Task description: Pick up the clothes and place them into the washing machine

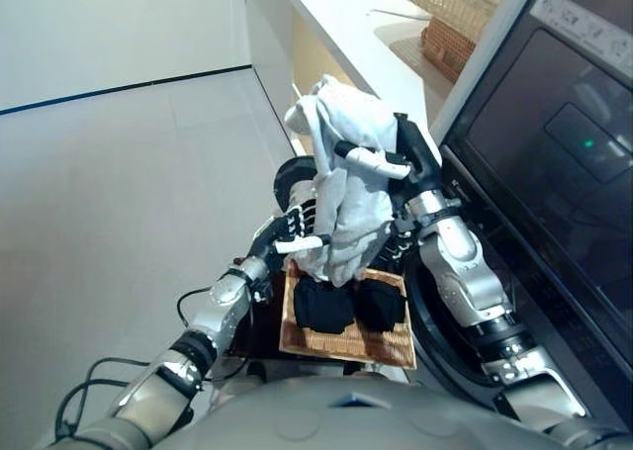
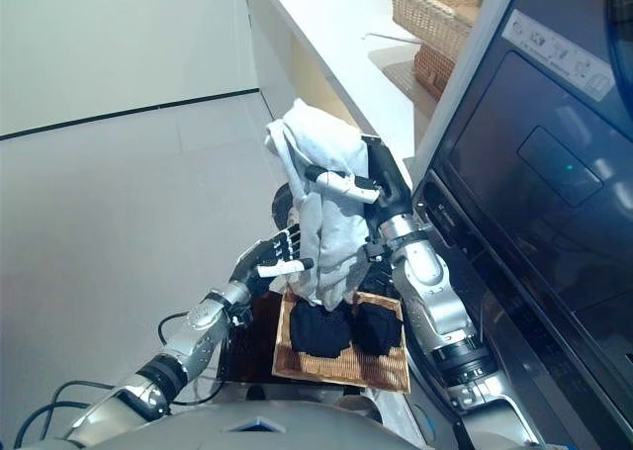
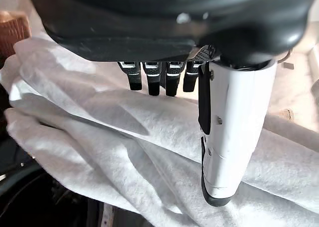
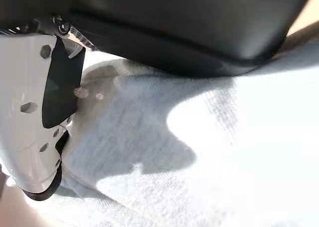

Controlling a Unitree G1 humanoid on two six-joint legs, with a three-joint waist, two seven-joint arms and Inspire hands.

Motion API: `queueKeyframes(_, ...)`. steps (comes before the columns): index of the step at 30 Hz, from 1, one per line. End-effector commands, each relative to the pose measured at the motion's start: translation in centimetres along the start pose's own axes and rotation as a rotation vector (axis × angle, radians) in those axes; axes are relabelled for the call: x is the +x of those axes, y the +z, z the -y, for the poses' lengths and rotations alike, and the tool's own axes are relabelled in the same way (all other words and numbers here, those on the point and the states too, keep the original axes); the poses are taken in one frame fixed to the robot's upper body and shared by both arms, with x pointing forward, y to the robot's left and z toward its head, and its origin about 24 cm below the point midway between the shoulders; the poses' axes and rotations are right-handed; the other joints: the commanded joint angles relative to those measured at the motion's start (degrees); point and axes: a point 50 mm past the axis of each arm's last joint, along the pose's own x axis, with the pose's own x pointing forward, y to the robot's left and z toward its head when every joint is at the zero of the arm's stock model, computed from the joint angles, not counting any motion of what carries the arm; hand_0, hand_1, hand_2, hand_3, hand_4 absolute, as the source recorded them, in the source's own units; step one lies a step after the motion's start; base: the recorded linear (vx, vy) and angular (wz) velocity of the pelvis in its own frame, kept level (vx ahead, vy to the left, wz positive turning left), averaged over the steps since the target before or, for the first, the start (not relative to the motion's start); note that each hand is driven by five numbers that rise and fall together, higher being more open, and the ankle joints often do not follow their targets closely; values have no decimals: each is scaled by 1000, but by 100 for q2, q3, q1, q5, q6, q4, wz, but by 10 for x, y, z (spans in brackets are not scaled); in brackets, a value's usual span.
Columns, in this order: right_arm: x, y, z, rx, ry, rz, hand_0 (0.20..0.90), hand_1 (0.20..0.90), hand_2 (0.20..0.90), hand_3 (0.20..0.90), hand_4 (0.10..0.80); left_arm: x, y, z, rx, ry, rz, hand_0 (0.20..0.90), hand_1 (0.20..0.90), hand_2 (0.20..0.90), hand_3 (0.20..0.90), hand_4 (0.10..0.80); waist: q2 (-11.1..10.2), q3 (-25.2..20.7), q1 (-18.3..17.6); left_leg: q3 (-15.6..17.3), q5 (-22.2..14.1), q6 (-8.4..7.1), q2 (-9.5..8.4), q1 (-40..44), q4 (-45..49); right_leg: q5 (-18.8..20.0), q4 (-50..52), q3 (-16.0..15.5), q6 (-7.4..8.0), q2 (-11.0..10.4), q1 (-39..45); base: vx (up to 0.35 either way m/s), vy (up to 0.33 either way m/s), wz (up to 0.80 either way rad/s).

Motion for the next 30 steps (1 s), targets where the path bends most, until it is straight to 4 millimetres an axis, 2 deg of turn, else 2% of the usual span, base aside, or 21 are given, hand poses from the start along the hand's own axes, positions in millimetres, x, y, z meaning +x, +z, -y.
queueKeyframes(1,34,73,-15,32,101,371,200,200,200,200,300,22,37,8,-5,-98,143,900,900,900,900,800,-293,-609,176,-120,-238,-422,147,32,-37,71,175,-11,213,-339,-416,0,0,0)
queueKeyframes(15,36,69,-18,47,114,362,200,200,200,200,300,24,44,3,17,-75,172,900,900,900,900,800,-295,-582,189,-120,-232,-420,146,16,-38,67,183,-2,212,-339,-416,0,0,0)
queueKeyframes(24,36,69,-21,49,132,366,200,200,200,200,300,23,60,-17,139,39,207,900,900,900,900,800,-307,-588,181,-95,-242,-429,148,28,-41,74,163,11,217,-336,-421,0,0,0)
queueKeyframes(30,38,68,-23,60,142,360,200,200,200,200,300,29,68,-9,158,-5,219,900,900,900,900,800,-298,-576,167,-92,-239,-434,147,22,-41,69,165,-5,218,-335,-415,0,0,0)
